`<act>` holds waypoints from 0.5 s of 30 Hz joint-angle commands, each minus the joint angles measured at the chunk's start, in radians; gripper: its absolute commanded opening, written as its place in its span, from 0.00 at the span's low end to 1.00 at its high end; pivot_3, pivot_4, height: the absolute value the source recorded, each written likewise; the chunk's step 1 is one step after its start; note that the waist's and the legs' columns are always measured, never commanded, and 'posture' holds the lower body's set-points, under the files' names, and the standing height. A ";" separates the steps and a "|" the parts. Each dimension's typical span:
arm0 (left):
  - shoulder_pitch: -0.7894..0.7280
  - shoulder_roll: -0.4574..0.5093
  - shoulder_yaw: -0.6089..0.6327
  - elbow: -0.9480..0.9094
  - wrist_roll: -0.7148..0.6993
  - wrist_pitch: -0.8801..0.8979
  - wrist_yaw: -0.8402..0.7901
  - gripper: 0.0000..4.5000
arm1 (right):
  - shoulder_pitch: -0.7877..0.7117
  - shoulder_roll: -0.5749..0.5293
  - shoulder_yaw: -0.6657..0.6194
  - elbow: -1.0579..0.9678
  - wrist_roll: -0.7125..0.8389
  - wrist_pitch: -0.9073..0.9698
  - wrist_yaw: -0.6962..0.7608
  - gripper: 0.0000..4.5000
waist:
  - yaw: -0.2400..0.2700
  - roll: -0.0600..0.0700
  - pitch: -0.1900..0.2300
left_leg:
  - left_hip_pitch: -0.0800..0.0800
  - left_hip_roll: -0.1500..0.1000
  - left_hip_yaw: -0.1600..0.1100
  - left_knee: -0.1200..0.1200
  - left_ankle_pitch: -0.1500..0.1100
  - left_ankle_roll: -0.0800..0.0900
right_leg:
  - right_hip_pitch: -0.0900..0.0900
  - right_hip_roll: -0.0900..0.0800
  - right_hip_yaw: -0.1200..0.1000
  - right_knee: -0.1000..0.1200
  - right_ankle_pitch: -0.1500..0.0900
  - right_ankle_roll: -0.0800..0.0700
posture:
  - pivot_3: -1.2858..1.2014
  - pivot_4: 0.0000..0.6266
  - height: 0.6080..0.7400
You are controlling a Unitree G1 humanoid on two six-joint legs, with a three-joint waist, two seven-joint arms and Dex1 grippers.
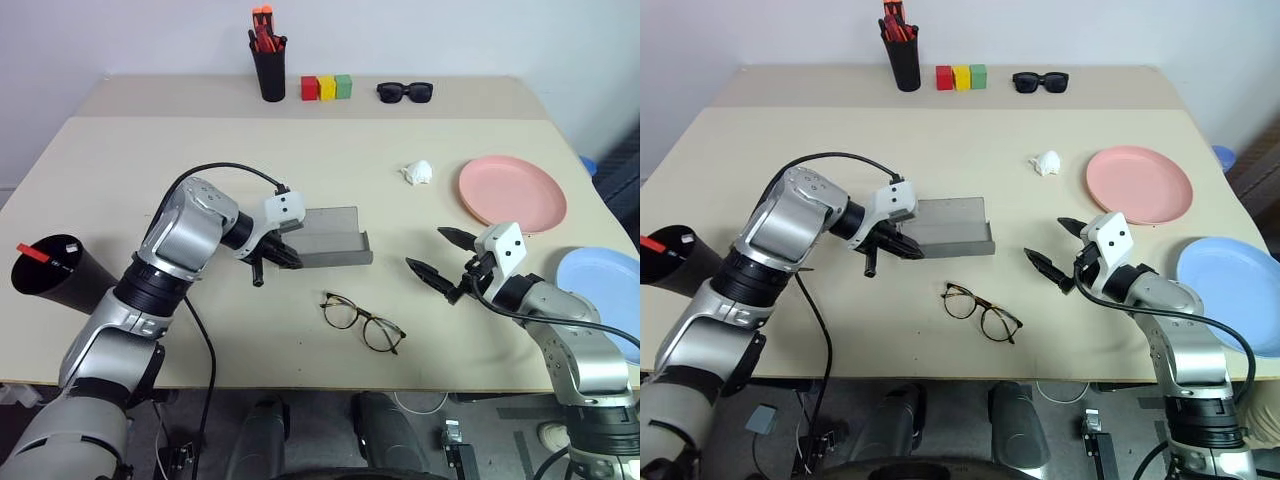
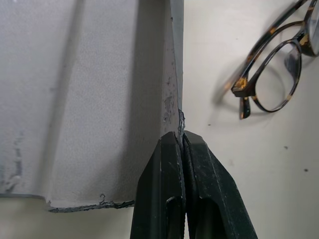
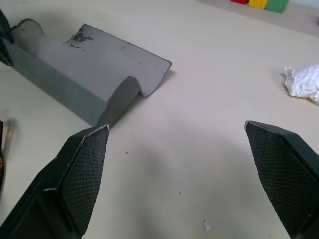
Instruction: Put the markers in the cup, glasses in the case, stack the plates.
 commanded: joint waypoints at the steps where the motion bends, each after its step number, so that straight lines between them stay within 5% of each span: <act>1: 0.006 0.035 -0.009 -0.038 -0.036 0.010 0.017 0.02 | -0.010 -0.018 -0.014 -0.021 0.006 -0.007 0.005 1.00 | 0.001 0.000 0.000 | 0.000 0.000 0.000 0.000 0.000 0.000 | 0.000 0.000 0.000 0.000 0.000 0.000 | 0.52 0.24 1.00; 15: 0.025 0.097 -0.062 -0.029 -0.096 -0.019 0.078 0.02 | 0.012 -0.020 -0.017 -0.058 0.017 0.010 -0.001 1.00 | 0.001 0.000 0.000 | 0.000 0.000 0.000 0.000 0.000 0.000 | 0.000 0.000 0.000 0.000 0.000 0.000 | 0.52 0.24 1.00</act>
